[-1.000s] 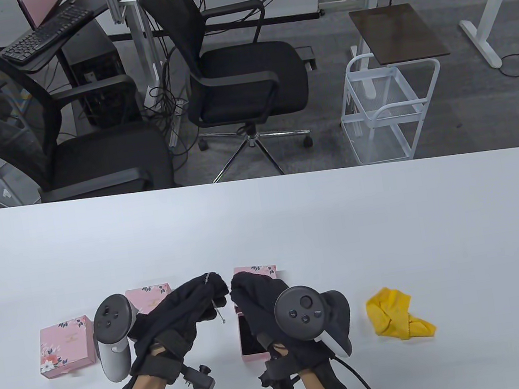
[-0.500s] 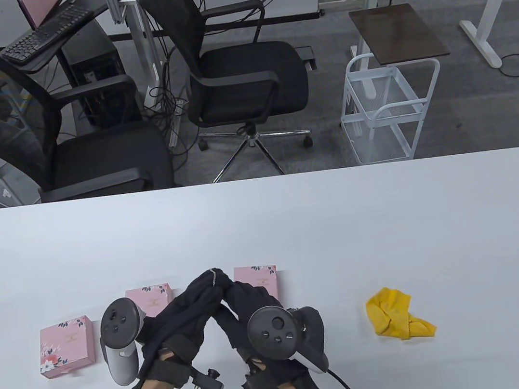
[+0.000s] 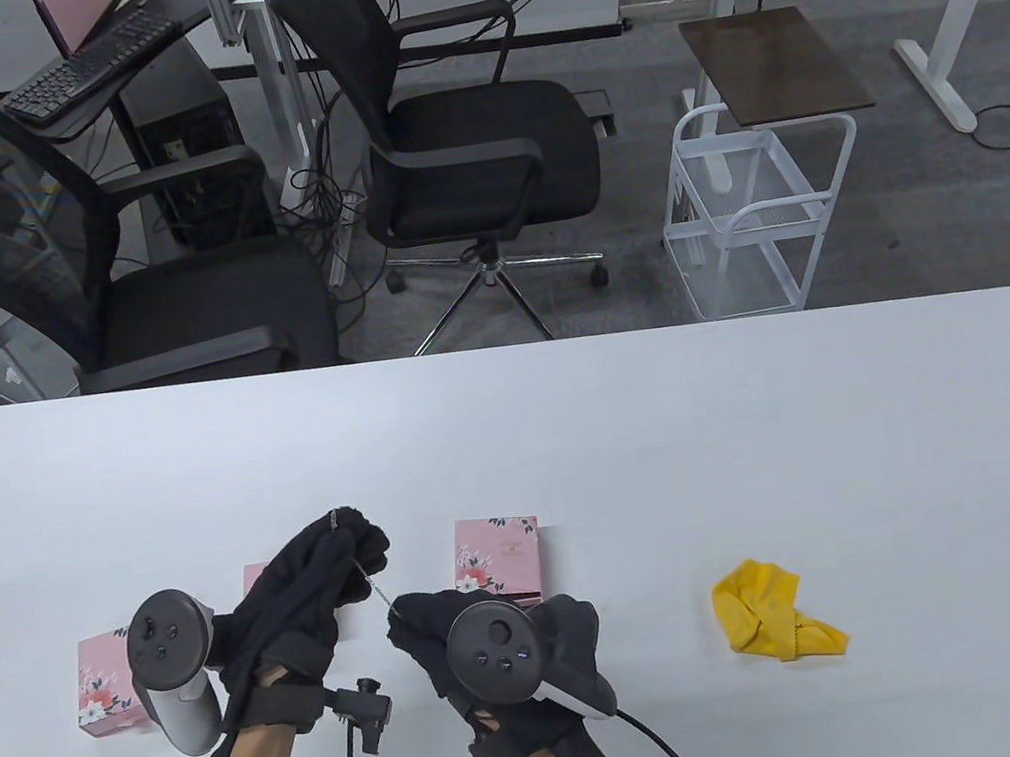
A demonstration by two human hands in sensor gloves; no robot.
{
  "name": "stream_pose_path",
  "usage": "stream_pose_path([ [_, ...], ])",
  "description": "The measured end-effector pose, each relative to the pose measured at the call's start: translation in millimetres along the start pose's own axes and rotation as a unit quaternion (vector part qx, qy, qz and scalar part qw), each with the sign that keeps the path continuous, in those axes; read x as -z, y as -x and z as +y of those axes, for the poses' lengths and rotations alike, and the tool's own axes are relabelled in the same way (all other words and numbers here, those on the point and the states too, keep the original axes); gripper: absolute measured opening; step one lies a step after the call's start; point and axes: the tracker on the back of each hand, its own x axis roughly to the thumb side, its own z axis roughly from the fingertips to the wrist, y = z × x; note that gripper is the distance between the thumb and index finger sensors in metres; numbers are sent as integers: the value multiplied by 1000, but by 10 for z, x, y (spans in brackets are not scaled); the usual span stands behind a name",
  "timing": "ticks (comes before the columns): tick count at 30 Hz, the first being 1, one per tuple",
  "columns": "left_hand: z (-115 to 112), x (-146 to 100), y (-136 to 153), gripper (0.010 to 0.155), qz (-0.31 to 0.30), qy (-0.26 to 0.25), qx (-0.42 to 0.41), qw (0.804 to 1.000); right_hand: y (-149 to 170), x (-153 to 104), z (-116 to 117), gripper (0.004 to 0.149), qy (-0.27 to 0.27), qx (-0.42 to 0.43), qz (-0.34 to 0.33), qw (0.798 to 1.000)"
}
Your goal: Dust necklace
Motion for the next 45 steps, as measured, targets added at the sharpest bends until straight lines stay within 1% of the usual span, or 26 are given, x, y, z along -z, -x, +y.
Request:
stream_pose_path([
  [5,114,-10,-73,40,-22,-26,39,999,15,26,89,35,-26,5,2,1000],
  [9,162,-30,-130,40,-38,-48,63,996,30,43,170,35,-40,8,4,999],
  [13,176,-42,-166,40,-46,-49,80,995,48,57,223,35,-51,15,7,999],
  [16,166,-50,-178,40,-51,-54,76,994,72,63,228,35,-55,21,10,998],
  [21,202,-78,-215,39,-67,-98,108,987,110,77,266,35,-67,28,14,997],
  [26,244,-87,-266,38,-72,-100,115,986,132,95,336,35,-81,35,18,996],
  [29,265,-105,-309,38,-80,-111,125,983,149,105,367,35,-89,33,20,995],
  [33,280,-121,-354,37,-83,-105,130,982,168,113,396,35,-94,40,23,995],
  [41,255,-132,-380,37,-87,-87,105,987,191,117,408,35,-100,43,27,994],
  [45,197,-134,-386,37,-92,-65,99,989,209,125,433,35,-124,36,34,991],
])
